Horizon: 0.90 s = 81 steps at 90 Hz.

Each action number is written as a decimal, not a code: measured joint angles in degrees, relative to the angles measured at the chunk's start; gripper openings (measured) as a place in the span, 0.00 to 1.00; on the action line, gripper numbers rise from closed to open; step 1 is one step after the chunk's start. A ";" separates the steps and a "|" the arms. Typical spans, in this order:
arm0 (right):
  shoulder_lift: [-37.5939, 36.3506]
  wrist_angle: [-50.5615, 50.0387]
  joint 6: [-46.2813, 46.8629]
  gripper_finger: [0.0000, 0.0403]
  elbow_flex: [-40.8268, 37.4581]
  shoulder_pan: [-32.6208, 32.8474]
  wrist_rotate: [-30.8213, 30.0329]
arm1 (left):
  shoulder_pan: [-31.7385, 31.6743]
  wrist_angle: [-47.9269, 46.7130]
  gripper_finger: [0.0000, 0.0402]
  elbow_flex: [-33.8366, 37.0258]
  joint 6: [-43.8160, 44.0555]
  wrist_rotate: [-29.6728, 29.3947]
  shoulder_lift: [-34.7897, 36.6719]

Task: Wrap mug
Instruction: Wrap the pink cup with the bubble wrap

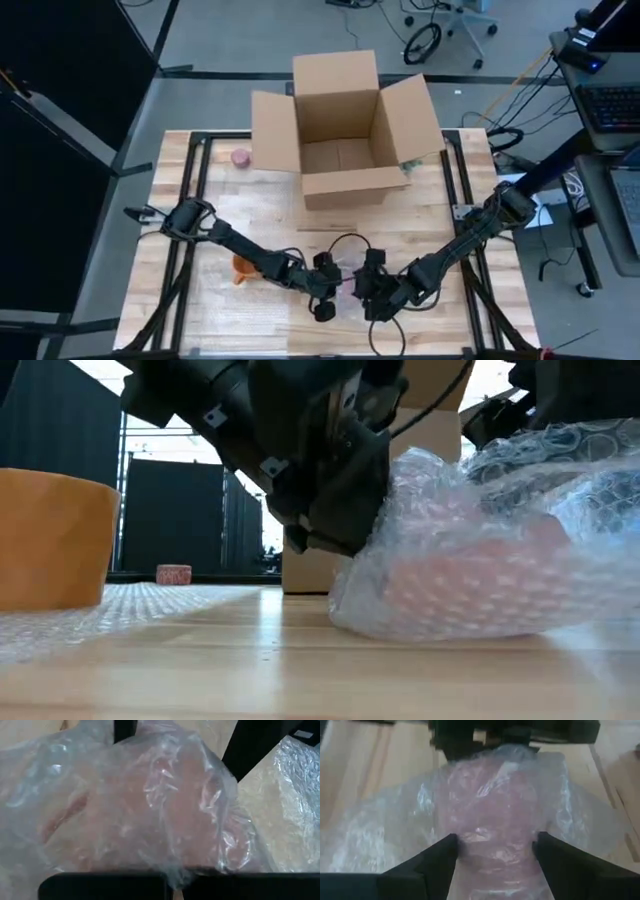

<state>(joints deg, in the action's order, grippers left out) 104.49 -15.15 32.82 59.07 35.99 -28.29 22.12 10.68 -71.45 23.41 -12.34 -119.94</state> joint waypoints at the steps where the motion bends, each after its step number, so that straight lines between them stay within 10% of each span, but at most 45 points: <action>1: 0.00 0.45 0.01 0.60 -0.14 0.06 -0.22 | -0.04 -0.03 0.00 -0.03 -0.16 -0.04 0.00; 81: -0.81 7.37 0.21 0.60 -1.49 0.19 -1.25 | -1.13 20.28 0.00 -1.27 -10.37 -1.58 -8.15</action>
<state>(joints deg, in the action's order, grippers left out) 103.68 -7.78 33.03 57.58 36.17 -29.54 20.99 30.96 -72.72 13.04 -13.92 -128.09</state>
